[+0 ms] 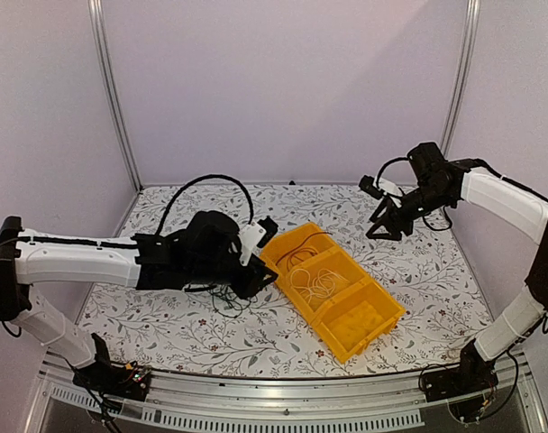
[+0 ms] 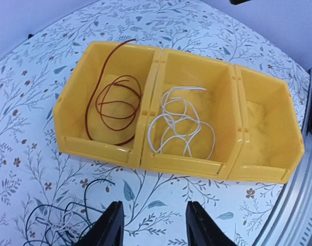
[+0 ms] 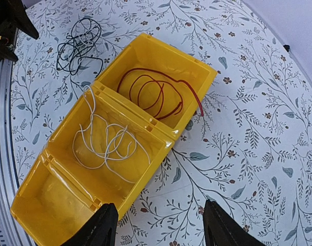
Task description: Untangle the cables
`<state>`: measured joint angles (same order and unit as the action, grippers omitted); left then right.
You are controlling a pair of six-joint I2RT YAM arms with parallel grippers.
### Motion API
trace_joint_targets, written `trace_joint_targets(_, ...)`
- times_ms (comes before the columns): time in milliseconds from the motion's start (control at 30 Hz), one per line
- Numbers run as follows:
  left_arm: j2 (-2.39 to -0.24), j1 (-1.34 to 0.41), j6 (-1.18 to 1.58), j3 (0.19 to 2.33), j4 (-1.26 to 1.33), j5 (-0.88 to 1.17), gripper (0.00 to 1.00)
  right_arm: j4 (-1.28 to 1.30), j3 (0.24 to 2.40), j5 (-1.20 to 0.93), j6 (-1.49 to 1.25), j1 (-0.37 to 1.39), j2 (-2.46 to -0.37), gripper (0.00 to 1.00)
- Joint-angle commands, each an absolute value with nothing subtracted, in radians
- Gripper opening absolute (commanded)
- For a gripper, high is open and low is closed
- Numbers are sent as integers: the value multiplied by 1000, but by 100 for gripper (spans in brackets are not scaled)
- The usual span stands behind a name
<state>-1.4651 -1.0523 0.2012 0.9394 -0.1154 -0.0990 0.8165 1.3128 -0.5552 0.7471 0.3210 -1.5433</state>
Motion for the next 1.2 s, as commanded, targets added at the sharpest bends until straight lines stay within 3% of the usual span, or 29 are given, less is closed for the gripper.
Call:
trace_joint_targets(0,-1411,-947,490,882,-277,-262,38,788,1375,-533,741,344,-1565,60)
trace_joint_targets(167,-1403,-820,636,823,-326,-272,29,781,1400,-525,746,387,-1588,59)
trace_joint_targets(433,-1506,-732,592,832,-219,-115,17,777,1360,-515,750,419,-1578,59)
trace_joint_targets(700,-1662,-712,614,970,-341,-125,26,773,1315,-483,754,419,-1540,59)
trace_joint_targets(1167,-1764,-675,606,1051,-379,-8,17,763,1277,-474,762,420,-1514,59)
